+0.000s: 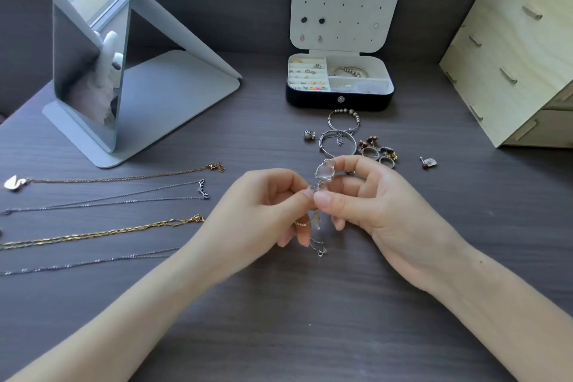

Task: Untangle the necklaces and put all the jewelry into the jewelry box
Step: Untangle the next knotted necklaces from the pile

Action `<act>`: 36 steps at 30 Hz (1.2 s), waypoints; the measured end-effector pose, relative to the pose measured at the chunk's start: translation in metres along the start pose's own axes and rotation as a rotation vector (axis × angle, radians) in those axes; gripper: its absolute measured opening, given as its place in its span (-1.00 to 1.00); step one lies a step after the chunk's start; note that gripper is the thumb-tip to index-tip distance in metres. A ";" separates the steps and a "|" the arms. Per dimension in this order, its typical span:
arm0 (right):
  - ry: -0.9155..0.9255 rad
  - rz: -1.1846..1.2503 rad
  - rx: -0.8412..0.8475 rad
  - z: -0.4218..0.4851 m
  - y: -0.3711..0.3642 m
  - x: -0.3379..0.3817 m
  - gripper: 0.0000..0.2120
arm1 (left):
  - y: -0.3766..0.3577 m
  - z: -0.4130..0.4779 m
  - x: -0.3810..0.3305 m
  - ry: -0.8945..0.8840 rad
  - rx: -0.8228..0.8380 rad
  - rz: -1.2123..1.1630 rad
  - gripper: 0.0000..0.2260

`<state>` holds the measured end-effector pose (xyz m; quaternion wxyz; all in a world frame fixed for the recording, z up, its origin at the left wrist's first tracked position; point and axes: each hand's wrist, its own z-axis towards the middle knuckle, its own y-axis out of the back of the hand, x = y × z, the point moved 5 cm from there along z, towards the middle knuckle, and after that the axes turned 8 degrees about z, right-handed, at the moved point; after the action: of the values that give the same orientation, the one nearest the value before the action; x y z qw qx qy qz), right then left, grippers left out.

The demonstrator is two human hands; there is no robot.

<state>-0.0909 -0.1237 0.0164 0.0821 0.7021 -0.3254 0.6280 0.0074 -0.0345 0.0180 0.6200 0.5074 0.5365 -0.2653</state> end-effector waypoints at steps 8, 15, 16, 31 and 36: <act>-0.035 0.011 -0.087 0.001 0.006 0.002 -0.61 | 0.004 0.002 0.003 0.057 -0.065 -0.033 -0.82; 0.075 -0.094 -0.094 -0.001 0.006 0.006 -0.66 | 0.005 0.002 0.006 0.040 -0.094 0.096 -0.82; 0.093 -0.114 -0.100 -0.001 0.007 0.007 -0.67 | 0.005 0.002 0.005 0.030 -0.102 0.123 -0.83; 0.171 -0.520 -0.030 -0.005 -0.004 0.008 -0.67 | 0.003 0.001 -0.003 -0.216 -0.111 0.223 -0.89; 0.178 -0.540 -0.030 -0.007 -0.007 0.011 -0.70 | 0.005 0.003 -0.003 -0.200 -0.121 0.225 -0.76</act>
<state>-0.0923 -0.1183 0.0299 0.2850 0.7043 -0.1275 0.6375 0.0119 -0.0360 0.0227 0.7256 0.4971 0.4267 -0.2106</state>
